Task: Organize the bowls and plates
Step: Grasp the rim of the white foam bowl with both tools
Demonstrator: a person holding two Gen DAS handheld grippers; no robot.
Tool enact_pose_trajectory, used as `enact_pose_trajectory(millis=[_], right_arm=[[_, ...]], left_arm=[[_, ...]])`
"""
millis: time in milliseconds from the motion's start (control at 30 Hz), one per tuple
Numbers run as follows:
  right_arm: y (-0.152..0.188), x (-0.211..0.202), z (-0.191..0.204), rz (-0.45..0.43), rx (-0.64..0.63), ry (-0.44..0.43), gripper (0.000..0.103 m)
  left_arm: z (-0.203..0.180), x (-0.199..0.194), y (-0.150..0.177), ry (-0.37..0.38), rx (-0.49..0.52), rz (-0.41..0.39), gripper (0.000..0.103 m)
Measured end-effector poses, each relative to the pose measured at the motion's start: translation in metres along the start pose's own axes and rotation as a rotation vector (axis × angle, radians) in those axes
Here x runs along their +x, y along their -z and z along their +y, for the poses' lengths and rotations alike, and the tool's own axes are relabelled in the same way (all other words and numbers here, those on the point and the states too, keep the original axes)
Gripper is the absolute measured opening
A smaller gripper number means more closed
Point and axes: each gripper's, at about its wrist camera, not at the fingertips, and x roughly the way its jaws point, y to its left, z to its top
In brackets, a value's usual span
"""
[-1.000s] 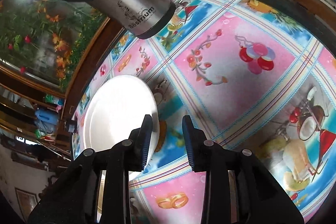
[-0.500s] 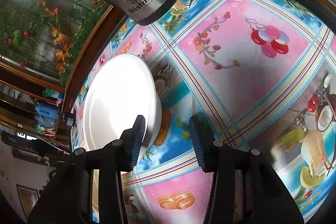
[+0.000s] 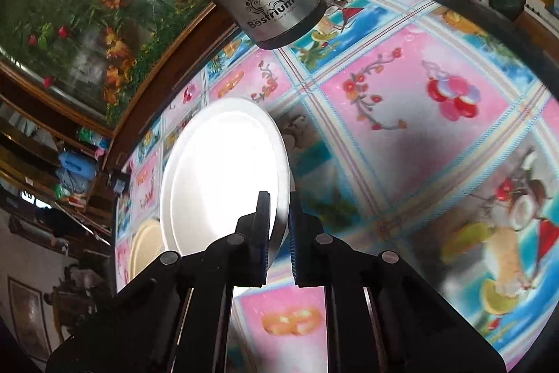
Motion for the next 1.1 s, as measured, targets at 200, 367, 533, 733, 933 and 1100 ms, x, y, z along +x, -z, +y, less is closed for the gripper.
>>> enact_pose_trajectory(millis=[200, 367, 533, 733, 933, 1100], right_arm=[[0.015, -0.047, -0.032, -0.002, -0.077, 0.013, 0.009], [0.039, -0.079, -0.047, 0.007, -0.152, 0.002, 0.008], [0.058, -0.092, -0.043, 0.014, -0.205, -0.057, 0.009], [0.068, -0.096, -0.044, -0.012, -0.227, -0.112, 0.009], [0.074, -0.074, -0.052, 0.026, -0.200, -0.150, 0.009], [0.072, -0.069, -0.067, 0.055, -0.114, -0.212, 0.009]], left_arm=[[0.004, 0.000, -0.001, 0.064, -0.030, 0.025, 0.072], [0.000, 0.004, -0.003, 0.142, -0.018, 0.077, 0.072], [-0.007, 0.004, -0.003, 0.164, 0.019, 0.092, 0.073], [-0.006, -0.003, -0.004, 0.142, 0.037, 0.069, 0.073], [-0.015, 0.008, -0.001, 0.193, 0.085, 0.151, 0.073], [-0.005, 0.025, 0.000, 0.315, 0.013, 0.264, 0.072]])
